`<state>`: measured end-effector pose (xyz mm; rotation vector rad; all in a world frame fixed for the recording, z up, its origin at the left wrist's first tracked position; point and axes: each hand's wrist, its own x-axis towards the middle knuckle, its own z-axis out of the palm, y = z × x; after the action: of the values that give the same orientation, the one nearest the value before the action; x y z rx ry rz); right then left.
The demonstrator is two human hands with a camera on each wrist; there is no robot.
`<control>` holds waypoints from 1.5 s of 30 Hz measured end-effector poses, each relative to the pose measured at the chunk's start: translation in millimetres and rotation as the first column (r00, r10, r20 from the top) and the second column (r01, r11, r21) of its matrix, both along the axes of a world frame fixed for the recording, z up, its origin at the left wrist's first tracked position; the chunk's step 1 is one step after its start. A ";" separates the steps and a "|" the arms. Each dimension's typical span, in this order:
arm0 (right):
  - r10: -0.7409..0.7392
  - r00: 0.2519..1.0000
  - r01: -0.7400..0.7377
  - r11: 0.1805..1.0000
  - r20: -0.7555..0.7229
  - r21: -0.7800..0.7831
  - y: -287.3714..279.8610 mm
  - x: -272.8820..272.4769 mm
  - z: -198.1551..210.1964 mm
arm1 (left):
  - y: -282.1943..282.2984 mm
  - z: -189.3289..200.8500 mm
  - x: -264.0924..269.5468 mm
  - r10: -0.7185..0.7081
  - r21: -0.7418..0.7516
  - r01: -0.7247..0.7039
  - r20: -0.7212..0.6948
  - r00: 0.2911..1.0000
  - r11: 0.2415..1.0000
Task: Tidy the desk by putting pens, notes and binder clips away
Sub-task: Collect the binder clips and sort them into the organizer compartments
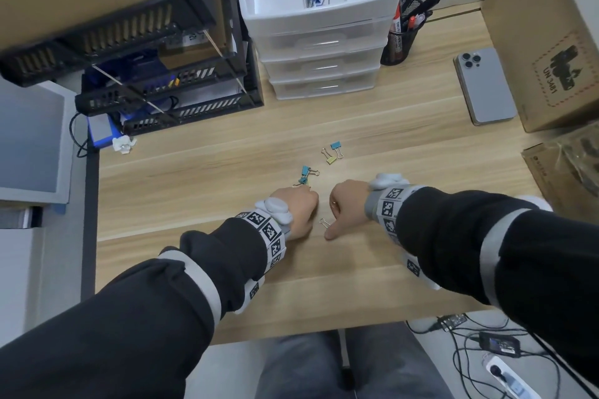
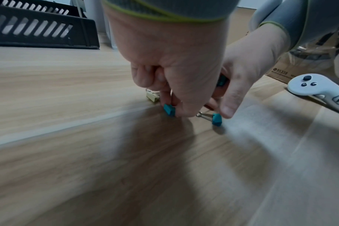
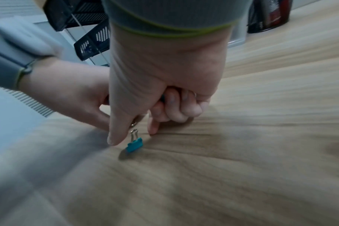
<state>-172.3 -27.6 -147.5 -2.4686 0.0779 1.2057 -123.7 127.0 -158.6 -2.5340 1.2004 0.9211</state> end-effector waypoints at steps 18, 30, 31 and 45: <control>-0.288 0.945 0.312 0.936 -0.154 0.162 -30.2 5.5 2.0 | 0.8 11.6 49.7 0.346 0.030 -0.347 0.028 0.938 0.938; -0.661 0.744 0.625 0.742 0.103 0.242 -56.2 27.3 -16.6 | -9.9 -5.8 51.1 0.343 -0.025 -0.343 0.023 0.939 0.939; -0.660 0.734 0.625 0.749 0.159 0.220 -57.3 31.6 -17.7 | -11.0 -5.7 52.9 0.329 -0.021 -0.329 0.023 0.944 0.944; -0.531 0.795 0.558 0.830 0.294 -0.009 -46.4 80.3 -31.7 | 0.3 -9.7 63.0 0.388 -0.066 -0.395 -0.100 0.916 0.916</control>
<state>-92.0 -74.0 -179.2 -2.4124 0.7341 0.6068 -60.6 127.3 -168.3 -2.8943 0.7719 1.0896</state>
